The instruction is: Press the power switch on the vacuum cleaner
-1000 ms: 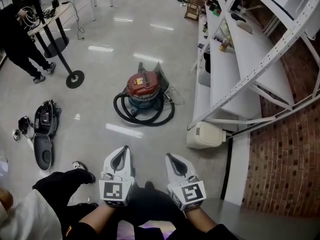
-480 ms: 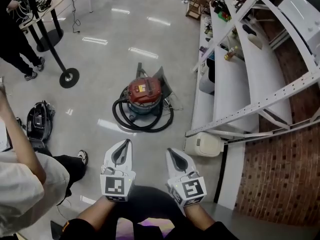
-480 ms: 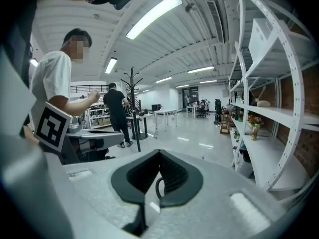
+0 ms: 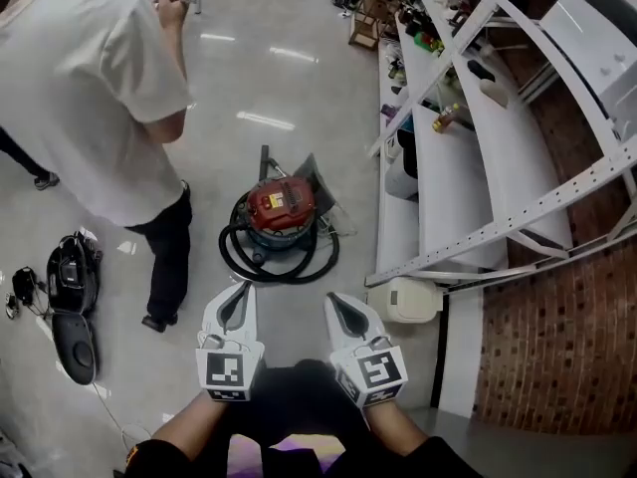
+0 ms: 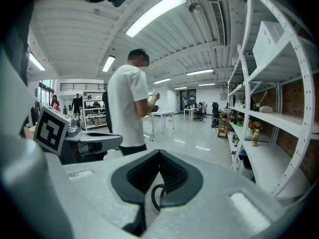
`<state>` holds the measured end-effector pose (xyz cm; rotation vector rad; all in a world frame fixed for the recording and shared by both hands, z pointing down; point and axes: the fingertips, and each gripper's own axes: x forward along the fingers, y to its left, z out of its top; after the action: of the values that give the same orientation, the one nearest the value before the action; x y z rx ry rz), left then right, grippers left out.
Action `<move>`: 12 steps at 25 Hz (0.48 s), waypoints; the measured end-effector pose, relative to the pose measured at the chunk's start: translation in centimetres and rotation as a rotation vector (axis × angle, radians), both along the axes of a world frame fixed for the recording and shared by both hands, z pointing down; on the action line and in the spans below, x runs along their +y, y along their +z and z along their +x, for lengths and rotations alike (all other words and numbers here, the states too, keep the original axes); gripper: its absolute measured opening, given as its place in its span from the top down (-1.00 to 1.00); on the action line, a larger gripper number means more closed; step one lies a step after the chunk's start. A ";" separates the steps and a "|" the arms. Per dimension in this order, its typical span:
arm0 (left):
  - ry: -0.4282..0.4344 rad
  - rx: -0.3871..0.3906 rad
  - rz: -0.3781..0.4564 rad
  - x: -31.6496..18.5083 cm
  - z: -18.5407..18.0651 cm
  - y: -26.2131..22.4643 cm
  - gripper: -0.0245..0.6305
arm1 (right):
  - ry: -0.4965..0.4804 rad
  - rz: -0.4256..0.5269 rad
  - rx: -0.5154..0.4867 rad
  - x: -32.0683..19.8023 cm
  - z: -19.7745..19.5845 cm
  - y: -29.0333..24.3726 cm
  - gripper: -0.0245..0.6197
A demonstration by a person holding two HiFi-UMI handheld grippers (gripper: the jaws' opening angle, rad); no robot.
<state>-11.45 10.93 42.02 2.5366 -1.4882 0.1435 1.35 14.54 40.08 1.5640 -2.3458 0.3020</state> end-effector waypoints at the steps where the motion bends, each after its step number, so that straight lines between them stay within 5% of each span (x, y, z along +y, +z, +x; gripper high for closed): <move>1: -0.002 0.001 0.000 -0.3 -0.4 -0.1 0.88 | -0.001 -0.001 0.003 -0.3 -0.2 -0.1 0.95; 12: -0.087 0.007 -0.038 -3.2 -3.3 2.1 0.88 | -0.090 -0.010 0.022 -4.8 -2.8 0.6 0.95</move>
<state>-14.71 7.75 44.07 2.4355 -1.5754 0.1483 -1.48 9.75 40.67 1.4450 -2.3857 0.2737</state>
